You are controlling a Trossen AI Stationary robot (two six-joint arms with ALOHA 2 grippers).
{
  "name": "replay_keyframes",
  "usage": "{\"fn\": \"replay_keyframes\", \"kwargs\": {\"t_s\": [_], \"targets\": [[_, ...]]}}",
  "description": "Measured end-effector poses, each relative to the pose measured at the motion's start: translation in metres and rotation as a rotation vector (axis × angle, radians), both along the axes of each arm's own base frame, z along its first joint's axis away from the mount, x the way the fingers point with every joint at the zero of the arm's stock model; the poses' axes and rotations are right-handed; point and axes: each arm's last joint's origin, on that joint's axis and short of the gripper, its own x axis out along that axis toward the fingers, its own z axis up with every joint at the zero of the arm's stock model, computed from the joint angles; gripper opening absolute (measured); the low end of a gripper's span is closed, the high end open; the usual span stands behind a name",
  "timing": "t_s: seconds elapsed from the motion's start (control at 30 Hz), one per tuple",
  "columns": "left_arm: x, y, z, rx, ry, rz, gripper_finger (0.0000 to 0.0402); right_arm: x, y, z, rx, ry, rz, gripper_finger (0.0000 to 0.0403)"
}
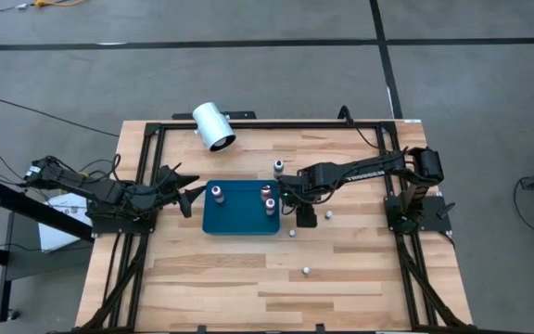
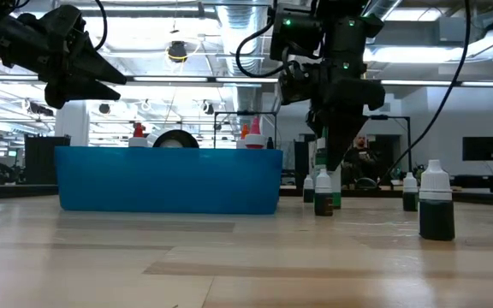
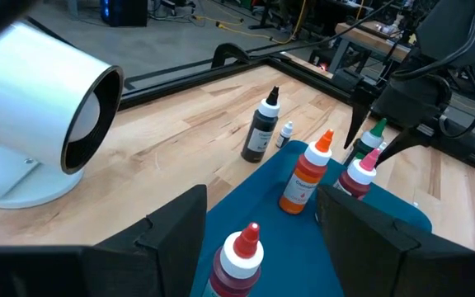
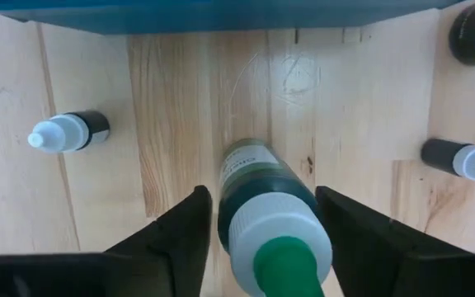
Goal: Pick & Place food coloring
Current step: Put the large green food coloring bottle into the bin
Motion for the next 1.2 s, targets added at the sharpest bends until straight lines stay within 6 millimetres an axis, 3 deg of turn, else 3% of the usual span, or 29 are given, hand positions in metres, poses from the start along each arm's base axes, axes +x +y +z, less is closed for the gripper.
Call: {"fn": "replay_keyframes", "kwargs": {"t_s": [0.27, 0.53, 0.67, 0.9, 1.2], "targets": [[0.0, 0.0, 0.0, 0.0, 0.0, 0.0, 0.022, 0.0, 0.0, 0.0, 0.0, -0.002, -0.001, 0.0132], [0.0, 0.0, 0.001, -0.011, -0.011, 0.002, 0.022, 0.0, 0.0, 0.001, 0.002, 0.009, -0.012, 0.0142], [0.001, 0.0, 0.002, -0.035, -0.036, 0.007, 0.022, 0.002, 0.0, 0.013, 0.002, 0.02, -0.016, 0.0136], [0.002, -0.001, 0.003, -0.057, -0.054, -0.036, 0.022, 0.011, 0.005, 0.052, -0.004, -0.005, 0.042, 0.0134], [0.003, -0.003, 0.005, -0.077, -0.075, -0.08, 0.022, 0.019, 0.013, 0.122, -0.014, -0.126, 0.097, 0.0129]]}}
